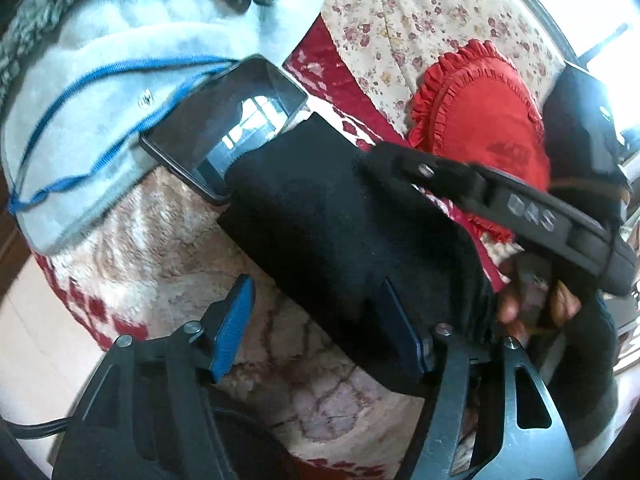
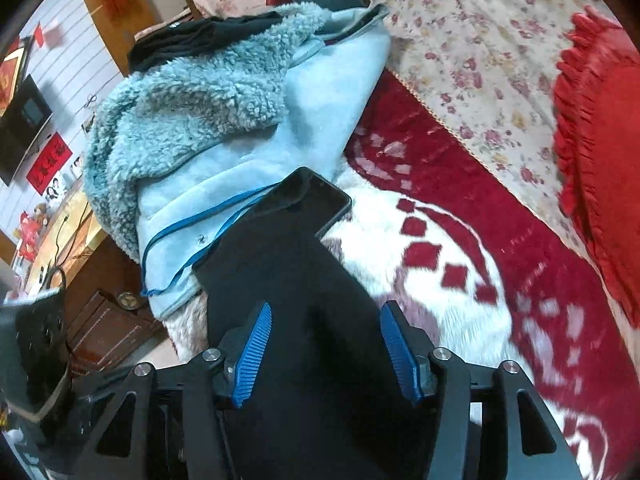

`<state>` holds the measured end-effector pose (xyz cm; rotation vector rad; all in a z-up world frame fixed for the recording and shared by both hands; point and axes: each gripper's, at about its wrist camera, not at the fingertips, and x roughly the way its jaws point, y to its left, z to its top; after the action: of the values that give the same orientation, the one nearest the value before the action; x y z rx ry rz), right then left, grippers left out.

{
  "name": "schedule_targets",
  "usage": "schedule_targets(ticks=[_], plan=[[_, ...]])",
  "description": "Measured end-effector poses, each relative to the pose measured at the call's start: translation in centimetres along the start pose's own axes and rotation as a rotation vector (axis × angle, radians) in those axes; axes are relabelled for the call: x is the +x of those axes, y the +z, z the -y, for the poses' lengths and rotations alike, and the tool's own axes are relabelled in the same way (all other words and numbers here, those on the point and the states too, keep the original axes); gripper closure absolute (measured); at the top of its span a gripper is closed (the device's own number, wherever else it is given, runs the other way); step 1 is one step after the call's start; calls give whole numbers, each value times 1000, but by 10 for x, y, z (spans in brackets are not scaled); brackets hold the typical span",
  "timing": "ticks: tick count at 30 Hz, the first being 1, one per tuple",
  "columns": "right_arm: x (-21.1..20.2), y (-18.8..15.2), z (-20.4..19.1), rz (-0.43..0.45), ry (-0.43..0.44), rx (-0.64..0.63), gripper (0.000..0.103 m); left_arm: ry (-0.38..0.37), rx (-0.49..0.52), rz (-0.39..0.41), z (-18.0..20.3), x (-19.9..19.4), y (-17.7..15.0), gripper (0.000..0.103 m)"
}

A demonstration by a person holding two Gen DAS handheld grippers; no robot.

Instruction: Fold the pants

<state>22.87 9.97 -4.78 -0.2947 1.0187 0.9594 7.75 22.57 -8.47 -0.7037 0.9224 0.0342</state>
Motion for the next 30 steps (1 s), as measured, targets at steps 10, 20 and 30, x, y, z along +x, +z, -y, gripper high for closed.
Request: schedule_targets(ticks=[10, 20, 30], plan=[[44, 18, 9, -103, 22, -52, 43, 10, -17, -15, 1, 12, 1, 36], [61, 23, 8, -123, 89, -48, 58, 19, -26, 3, 7, 21, 6, 39], [21, 17, -2, 7, 135, -50, 85, -17, 9, 83, 17, 2, 6, 80]])
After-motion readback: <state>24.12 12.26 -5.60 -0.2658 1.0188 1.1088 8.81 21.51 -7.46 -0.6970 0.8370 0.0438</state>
